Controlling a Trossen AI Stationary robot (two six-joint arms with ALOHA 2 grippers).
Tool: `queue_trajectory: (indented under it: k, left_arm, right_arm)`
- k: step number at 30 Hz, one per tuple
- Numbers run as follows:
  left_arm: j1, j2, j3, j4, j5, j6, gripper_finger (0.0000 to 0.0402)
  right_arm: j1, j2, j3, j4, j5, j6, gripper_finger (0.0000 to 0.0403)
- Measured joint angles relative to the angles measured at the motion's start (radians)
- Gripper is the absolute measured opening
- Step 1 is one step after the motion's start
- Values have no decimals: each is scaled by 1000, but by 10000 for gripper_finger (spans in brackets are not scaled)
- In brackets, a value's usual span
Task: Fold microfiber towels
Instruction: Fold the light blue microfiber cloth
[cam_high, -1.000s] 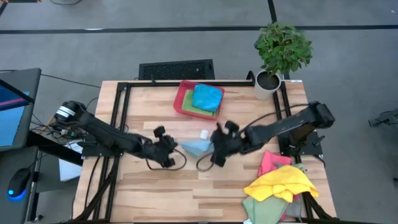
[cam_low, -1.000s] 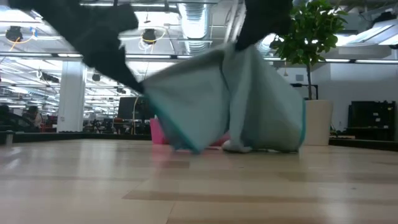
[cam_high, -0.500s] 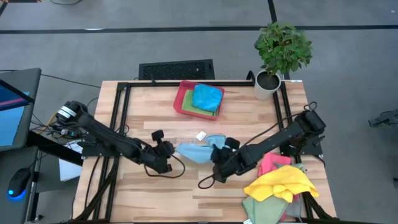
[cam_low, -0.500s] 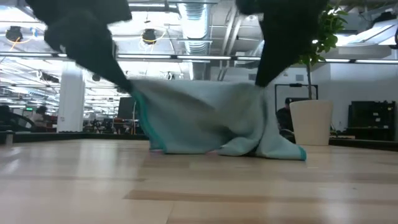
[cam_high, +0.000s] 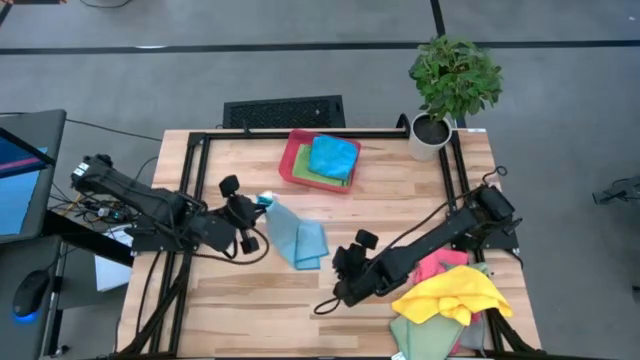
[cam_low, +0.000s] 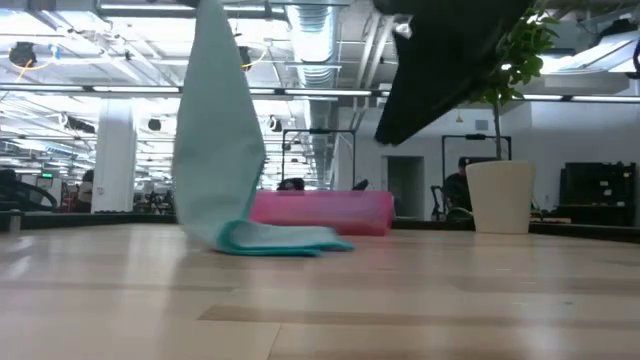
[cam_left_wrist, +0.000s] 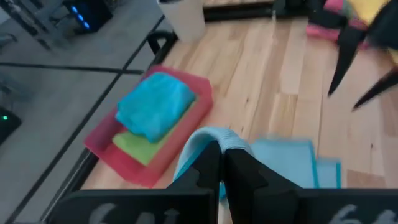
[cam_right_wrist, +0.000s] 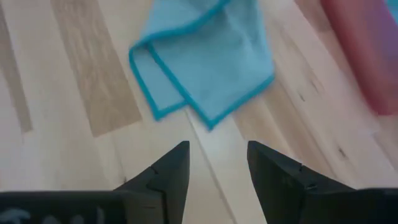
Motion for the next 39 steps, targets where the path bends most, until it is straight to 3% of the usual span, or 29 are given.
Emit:
queue_trajectory:
  k: [5, 11, 17, 27, 30, 35, 39]
  left_arm:
    - [3, -32, 1, -36, 2, -13, 0]
    - [3, -33, 0, -71, 4, -16, 0]
    - [3, -33, 0, -82, 14, -20, 0]
    - [3, -32, 0, -98, 30, -33, 0]
    - [4, -33, 0, -102, 29, -32, 0]
    - [4, -33, 0, -105, 15, -15, 0]
    - [9, -33, 0, -105, -6, 53, 0]
  right_arm:
    - [-41, 54, 0, 159, -17, -142, 190]
    - [-110, 96, 1, 328, -212, -345, 192]
    - [-151, 194, -3, 414, -240, -523, 192]
    - [-225, 250, 5, 437, -255, -554, 177]
    - [-244, 251, 5, 425, -271, -554, 147]
    - [-271, 235, 5, 339, -255, -558, 32]
    - [-290, 178, -6, 187, -181, -566, 23]
